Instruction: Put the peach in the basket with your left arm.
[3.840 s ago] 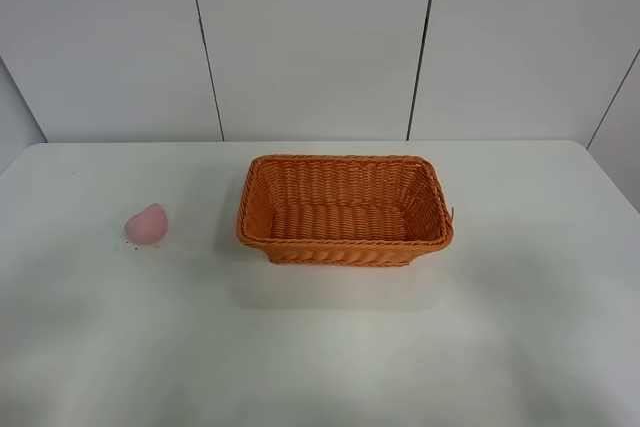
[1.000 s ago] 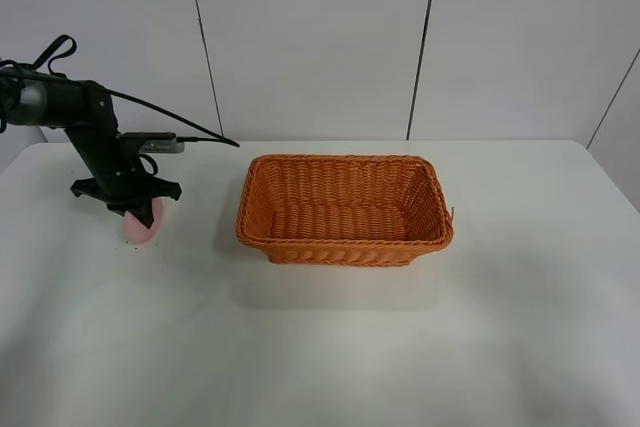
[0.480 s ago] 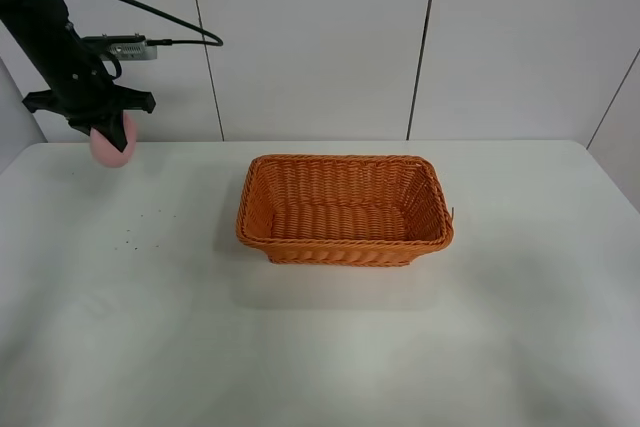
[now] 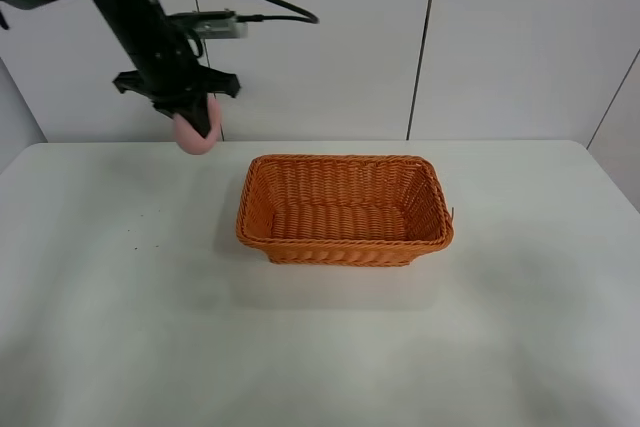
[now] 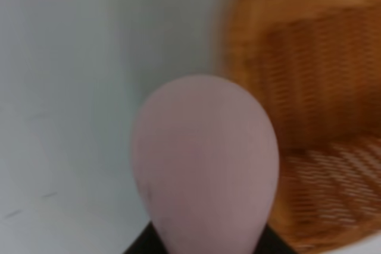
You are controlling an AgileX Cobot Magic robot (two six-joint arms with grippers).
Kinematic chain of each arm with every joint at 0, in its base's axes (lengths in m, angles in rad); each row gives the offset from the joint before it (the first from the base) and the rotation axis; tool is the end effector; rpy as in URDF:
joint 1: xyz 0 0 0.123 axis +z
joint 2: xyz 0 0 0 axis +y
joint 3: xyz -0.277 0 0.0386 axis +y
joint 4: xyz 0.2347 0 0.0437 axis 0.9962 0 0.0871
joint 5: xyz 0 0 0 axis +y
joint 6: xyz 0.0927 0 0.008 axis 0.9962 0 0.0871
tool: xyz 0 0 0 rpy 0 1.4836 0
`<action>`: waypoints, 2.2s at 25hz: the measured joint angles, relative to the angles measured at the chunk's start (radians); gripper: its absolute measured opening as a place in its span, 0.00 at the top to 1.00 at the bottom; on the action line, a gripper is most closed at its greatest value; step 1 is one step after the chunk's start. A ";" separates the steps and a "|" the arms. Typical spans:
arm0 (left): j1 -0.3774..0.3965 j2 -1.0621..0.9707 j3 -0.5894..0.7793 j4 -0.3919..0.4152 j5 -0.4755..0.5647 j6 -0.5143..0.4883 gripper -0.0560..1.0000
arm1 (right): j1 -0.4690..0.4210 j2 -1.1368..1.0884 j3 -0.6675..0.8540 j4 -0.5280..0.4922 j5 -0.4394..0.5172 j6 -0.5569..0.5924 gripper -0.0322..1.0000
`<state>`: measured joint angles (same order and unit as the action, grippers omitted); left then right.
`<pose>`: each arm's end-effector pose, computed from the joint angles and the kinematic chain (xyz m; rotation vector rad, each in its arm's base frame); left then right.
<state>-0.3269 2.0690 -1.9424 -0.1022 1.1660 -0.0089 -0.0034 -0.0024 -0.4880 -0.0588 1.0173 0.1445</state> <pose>0.4118 -0.1488 0.2751 0.4101 2.7594 -0.2257 -0.0066 -0.0046 0.2704 0.1493 2.0036 0.0201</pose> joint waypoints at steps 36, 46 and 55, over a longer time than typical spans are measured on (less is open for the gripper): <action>-0.201 0.233 -0.284 -0.016 0.004 0.027 0.10 | 0.000 0.000 0.000 0.000 0.000 0.000 0.30; 0.011 0.214 -0.235 0.082 0.004 0.027 0.11 | 0.000 0.000 0.000 0.000 0.000 0.000 0.30; 0.247 0.219 -0.201 0.070 0.003 0.027 0.11 | 0.000 0.000 0.000 0.000 0.000 0.000 0.30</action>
<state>-0.0799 2.2877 -2.1436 -0.0325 1.1692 0.0180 -0.0034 -0.0024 -0.4880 -0.0588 1.0173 0.1445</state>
